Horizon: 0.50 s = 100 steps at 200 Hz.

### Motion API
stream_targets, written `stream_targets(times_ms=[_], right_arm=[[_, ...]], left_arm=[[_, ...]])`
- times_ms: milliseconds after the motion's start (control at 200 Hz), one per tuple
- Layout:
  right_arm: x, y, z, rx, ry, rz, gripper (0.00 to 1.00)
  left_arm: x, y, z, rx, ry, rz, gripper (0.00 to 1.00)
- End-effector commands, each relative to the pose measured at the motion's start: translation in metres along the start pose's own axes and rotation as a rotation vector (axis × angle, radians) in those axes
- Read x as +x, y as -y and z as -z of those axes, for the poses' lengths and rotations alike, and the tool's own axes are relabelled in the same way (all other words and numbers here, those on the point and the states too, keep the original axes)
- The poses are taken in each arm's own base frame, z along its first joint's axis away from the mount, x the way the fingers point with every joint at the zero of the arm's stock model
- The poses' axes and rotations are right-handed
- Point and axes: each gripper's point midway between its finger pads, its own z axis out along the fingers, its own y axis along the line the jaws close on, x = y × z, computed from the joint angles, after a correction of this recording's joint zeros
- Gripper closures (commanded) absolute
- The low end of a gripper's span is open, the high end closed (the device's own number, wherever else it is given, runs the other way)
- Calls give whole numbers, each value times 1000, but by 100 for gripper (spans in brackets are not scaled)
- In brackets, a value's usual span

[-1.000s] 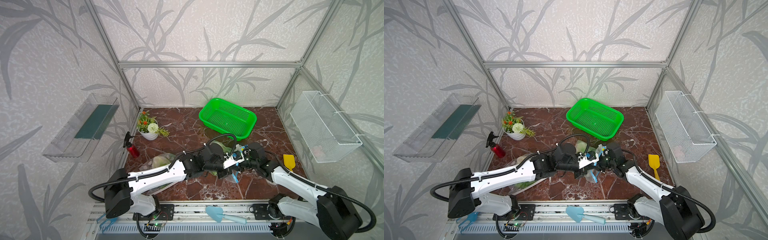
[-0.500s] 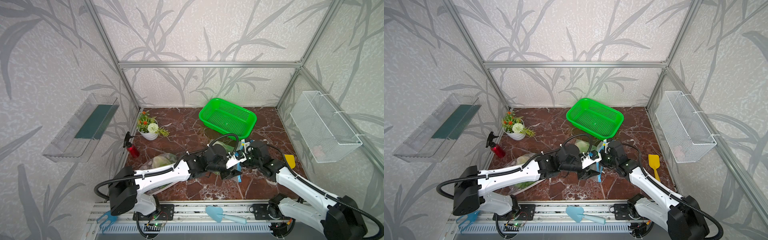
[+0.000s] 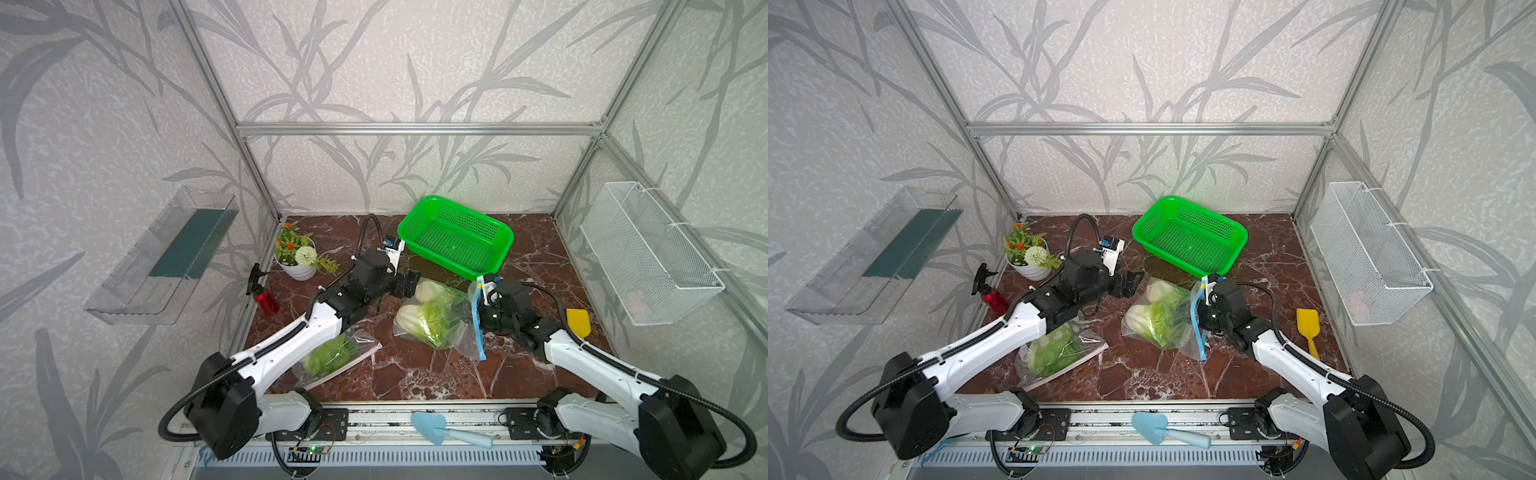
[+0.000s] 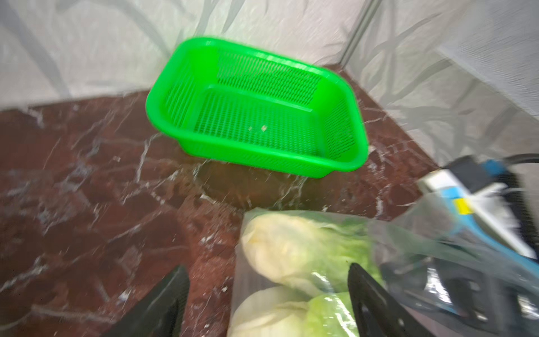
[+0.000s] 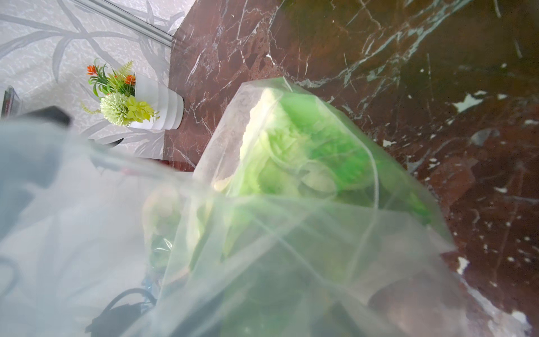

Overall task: Open the zip-top bag and take out the chinese cabbages
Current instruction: Pick up the Chinese cabbage from the zipper food storage bag.

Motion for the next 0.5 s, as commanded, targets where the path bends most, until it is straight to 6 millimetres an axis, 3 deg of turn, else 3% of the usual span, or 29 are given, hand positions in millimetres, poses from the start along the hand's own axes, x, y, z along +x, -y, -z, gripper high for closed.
stream_targets(times_ms=[0,165,305,495], right_arm=[[-7,1,1,-50,36,11,53],[-7,-6,3,-99,35,16,55],[-10,-12,0,-127,33,26,61],[-11,-11,-4,-138,38,34,59]], left_arm=[[38,-19,-18,6,-162,186,23],[66,-37,-43,-12,-264,248,28],[76,-43,-65,73,-320,351,46],[90,-41,-80,137,-380,390,46]])
